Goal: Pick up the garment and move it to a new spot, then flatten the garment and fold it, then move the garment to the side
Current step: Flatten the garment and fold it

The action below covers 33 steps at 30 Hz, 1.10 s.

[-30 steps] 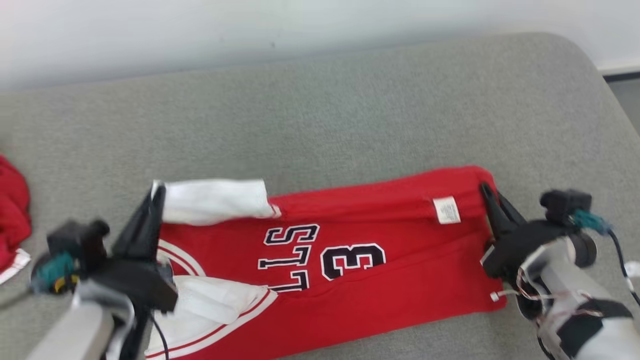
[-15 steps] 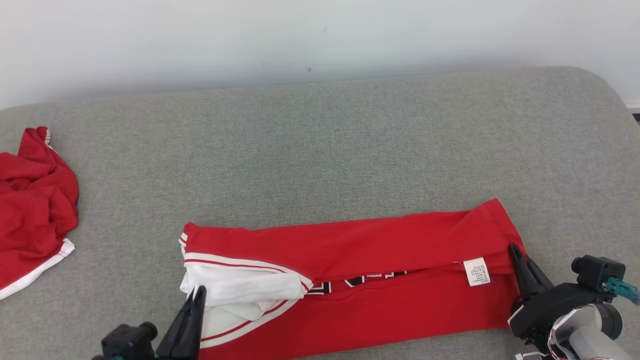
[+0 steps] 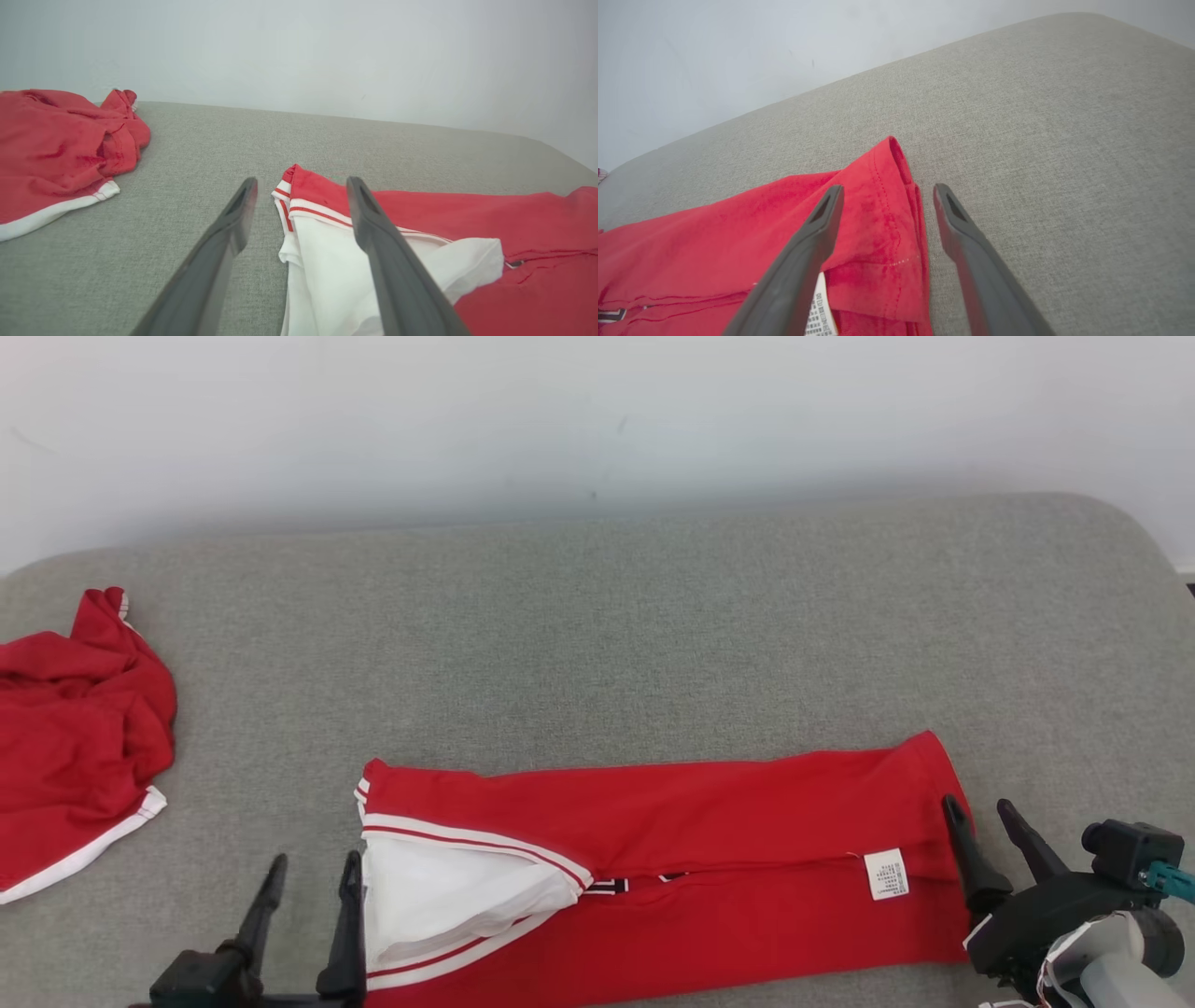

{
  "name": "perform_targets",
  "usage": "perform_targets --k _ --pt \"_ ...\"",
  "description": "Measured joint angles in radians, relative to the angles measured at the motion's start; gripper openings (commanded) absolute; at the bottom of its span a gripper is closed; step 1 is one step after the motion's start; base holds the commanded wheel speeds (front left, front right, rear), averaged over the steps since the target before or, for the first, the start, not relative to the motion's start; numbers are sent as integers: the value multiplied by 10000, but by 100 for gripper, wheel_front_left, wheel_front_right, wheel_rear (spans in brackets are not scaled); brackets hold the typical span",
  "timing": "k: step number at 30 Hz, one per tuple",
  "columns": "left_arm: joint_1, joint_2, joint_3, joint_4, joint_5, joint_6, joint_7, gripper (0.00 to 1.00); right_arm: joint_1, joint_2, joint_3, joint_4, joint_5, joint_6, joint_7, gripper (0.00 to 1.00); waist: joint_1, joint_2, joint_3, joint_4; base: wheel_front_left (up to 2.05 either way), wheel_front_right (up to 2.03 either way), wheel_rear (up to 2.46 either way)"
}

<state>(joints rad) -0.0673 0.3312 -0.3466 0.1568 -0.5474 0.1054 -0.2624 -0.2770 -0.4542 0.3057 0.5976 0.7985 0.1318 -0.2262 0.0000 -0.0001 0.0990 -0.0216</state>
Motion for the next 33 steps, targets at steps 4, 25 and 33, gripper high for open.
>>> perform_targets --k 4,25,33 --pt "323 -322 928 -499 1248 104 0 100 -16 -63 -242 201 -617 0 594 100 0 0 -200 139 0 0 0" --pt "1396 -1499 3279 -734 3285 -523 0 100 -787 698 -832 2953 -1586 0 1831 100 0 1 -531 764 0 0 0" --pt "1388 -1797 3613 -477 3731 -842 0 100 -1100 913 -416 3179 -1198 -25 2090 0 0 1 -554 826 0 0 0"
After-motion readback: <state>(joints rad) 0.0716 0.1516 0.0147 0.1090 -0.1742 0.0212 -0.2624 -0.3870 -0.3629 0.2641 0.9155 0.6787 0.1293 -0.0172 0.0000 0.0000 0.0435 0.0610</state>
